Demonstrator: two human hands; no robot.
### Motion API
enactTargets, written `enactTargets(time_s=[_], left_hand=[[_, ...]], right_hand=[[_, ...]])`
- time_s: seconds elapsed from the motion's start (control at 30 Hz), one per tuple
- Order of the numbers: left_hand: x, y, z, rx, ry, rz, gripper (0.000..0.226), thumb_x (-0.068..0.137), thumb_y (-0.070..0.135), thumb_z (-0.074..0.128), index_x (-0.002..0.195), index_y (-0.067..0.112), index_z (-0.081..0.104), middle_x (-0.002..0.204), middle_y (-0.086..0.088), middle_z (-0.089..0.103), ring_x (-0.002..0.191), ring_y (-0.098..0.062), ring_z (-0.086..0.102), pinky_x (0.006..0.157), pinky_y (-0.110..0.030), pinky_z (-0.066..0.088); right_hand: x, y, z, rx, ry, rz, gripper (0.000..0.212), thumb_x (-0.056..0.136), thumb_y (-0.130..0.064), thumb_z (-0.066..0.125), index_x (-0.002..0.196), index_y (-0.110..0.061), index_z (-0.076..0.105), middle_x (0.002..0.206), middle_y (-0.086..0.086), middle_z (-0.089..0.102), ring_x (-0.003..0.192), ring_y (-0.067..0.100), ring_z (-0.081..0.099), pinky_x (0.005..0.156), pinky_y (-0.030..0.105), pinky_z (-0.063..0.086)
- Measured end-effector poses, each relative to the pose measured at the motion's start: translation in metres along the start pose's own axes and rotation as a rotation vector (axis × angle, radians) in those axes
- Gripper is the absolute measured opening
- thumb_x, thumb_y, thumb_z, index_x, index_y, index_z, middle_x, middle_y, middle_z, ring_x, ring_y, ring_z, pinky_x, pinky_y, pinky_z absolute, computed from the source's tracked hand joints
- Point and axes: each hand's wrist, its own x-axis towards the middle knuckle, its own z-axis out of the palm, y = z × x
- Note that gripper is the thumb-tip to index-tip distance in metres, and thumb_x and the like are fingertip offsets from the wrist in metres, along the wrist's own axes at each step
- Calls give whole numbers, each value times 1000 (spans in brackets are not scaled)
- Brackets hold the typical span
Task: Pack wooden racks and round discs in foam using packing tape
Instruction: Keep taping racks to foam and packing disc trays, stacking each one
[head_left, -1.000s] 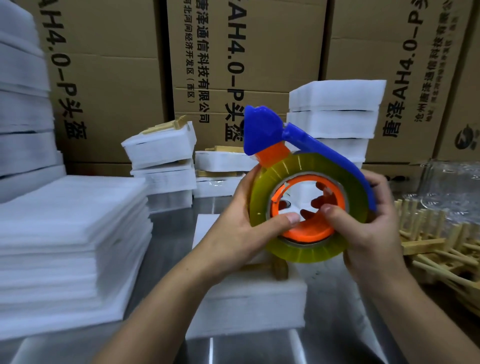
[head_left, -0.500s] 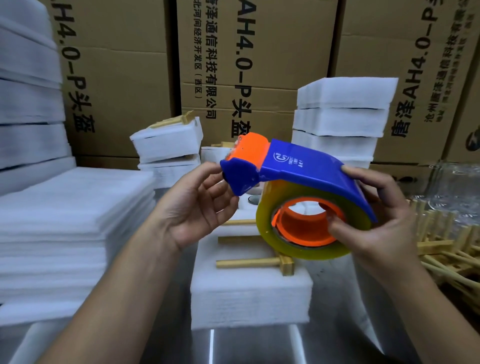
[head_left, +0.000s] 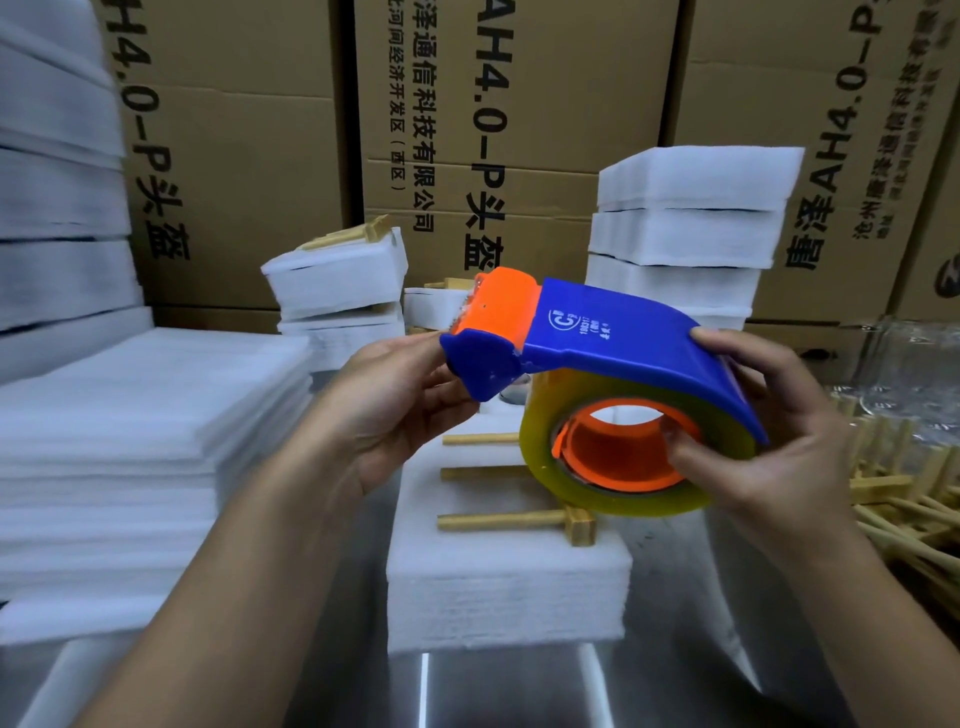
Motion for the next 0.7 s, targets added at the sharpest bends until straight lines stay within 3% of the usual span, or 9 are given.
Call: enactTargets(time_s=[0.1,0.23,0.33,0.4,0.53,0.7], left_hand=[[1,0,-2,44,34,-4,9,87,10,56,82,11,63,67,-7,67,50,-8,62,48,-19,52],[2,1,-4,13,17,-133,18,87,24,59,76,9,62,60,-3,57,43,-6,55,46,-18,51],[1,0,-5,70,-64,-249,32,84,36,57,86,5,68,58,-1,62,44,-6,57,49,-18,52],[0,0,-4,61,-118,-282,38,72,40,60,78,6,75,61,-3,67,46,-6,59,49,-19,53],[-2,1,-2,-106,-58,-243,21,51,30,67,54,10,74,62,-5,69,49,-8,64,48,-21,54],[-3,1,-2,-95,26,-166,12,64,17,68,57,9,73,61,-8,69,49,-11,66,43,-22,52]], right_hand=[[-1,0,0,0,0,-10,59,59,-23,69,115,-33,54,108,-22,61,93,4,62,81,14,51],[0,1,0,5,10,-12,59,59,-23,70,116,-32,54,107,-22,62,91,3,62,79,14,50],[0,2,0,-6,10,-14,59,59,-23,70,116,-32,54,108,-19,61,92,5,62,80,15,51],[-1,3,0,-9,9,-18,59,60,-23,70,116,-31,54,109,-16,61,92,5,62,80,15,50],[-1,2,-1,-2,3,-18,60,60,-23,70,117,-31,54,109,-18,61,93,4,62,80,14,50],[-2,4,-1,-22,-19,-6,60,60,-23,70,117,-32,54,109,-23,60,93,1,62,81,12,49]])
